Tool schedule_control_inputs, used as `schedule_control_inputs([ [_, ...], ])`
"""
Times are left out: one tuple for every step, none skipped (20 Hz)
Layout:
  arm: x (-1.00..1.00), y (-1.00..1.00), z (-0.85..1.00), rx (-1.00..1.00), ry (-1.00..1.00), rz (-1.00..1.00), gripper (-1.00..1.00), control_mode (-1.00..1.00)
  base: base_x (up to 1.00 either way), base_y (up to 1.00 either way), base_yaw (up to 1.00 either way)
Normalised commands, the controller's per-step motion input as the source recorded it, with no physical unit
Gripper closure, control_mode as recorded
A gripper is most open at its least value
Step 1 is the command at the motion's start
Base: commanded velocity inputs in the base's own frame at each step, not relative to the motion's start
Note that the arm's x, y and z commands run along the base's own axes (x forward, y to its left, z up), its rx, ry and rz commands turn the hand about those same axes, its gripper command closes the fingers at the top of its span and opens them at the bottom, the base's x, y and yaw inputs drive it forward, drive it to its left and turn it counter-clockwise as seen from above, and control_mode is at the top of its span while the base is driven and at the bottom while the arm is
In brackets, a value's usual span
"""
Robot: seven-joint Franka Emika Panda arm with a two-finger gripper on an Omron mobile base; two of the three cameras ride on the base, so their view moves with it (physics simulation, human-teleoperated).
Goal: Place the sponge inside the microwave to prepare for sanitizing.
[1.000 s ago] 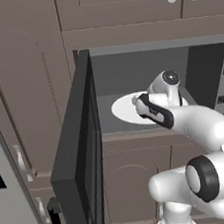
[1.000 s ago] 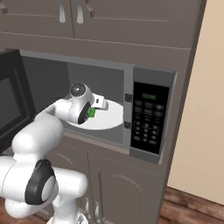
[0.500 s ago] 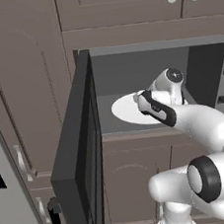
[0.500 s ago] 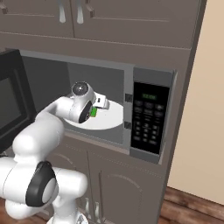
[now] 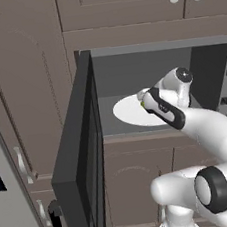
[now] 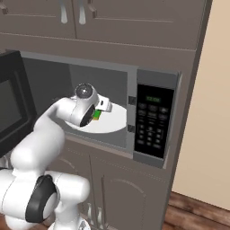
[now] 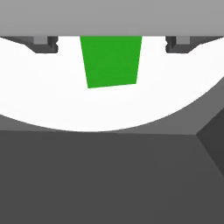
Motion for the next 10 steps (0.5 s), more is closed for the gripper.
schedule_control_inputs([
  [-0.27,0.05,0.07,0.04,-0.11,0.00,-1.00,-1.00,0.00,0.00,0.00],
  [-0.24,0.00,0.14,0.03,-0.11,0.00,-1.00,-1.00,0.00,0.00,0.00],
  [-0.32,0.00,0.19,0.03,-0.13,0.00,-1.00,-1.00,0.00,0.00,0.00],
  [-0.39,0.00,0.18,0.03,-0.13,0.00,-1.00,-1.00,0.00,0.00,0.00],
  [-0.46,0.00,0.17,0.03,-0.12,0.00,-1.00,-1.00,0.00,0.00,0.00],
  [-0.54,0.00,0.09,0.02,-0.10,0.00,-1.00,-1.00,0.00,0.00,0.00],
  [-0.57,0.00,0.09,0.00,-0.11,0.00,-1.00,-1.00,0.00,0.00,0.00],
  [-0.57,0.00,0.09,0.00,-0.13,0.00,-1.00,-1.00,0.00,0.00,0.00],
  [-0.53,0.00,0.24,0.00,-0.18,0.00,-1.00,-1.00,0.00,0.00,0.00],
  [-0.47,0.00,0.30,0.00,-0.14,0.00,-1.00,-1.00,0.00,0.00,0.00],
])
